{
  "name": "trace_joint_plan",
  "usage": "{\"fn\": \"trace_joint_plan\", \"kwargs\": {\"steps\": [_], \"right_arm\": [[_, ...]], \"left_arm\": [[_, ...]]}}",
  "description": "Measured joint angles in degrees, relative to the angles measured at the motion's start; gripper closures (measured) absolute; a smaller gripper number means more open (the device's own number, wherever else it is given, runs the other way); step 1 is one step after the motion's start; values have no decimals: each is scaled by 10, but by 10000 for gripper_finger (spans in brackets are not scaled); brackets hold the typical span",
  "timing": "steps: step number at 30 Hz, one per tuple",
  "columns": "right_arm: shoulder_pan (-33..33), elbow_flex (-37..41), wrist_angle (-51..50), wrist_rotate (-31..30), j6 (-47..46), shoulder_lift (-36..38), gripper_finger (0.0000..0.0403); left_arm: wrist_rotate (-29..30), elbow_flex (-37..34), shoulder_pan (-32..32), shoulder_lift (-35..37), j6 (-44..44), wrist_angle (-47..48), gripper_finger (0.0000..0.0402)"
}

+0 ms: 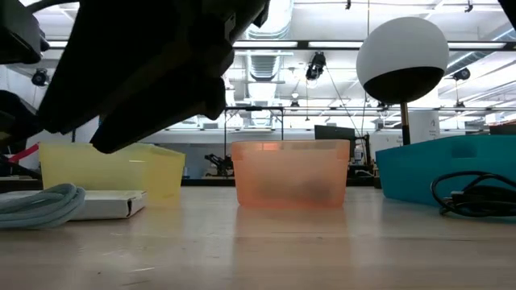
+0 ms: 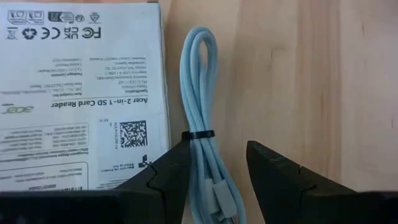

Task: Pick and place items into bin
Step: Put the light blue charger cable into the yellow bin

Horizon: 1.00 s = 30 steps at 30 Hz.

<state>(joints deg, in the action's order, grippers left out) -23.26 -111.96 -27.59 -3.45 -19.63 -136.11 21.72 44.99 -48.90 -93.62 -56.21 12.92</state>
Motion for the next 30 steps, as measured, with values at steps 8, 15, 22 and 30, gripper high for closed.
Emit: {"fn": "trace_joint_plan", "kwargs": {"steps": [8, 15, 22, 30], "right_arm": [[-1, 0, 1, -8, -3, 0, 199], [-1, 0, 2, -8, 0, 0, 199], [-1, 0, 3, -10, -4, 0, 199], [0, 0, 6, -11, -36, 2, 200]], "left_arm": [[-30, 0, 14, -4, 0, 1, 257], [-35, -1, 17, -4, 1, 16, 318], [-39, -1, 18, -4, 27, 16, 381], [-37, 21, 18, 2, 44, 36, 389]]}}
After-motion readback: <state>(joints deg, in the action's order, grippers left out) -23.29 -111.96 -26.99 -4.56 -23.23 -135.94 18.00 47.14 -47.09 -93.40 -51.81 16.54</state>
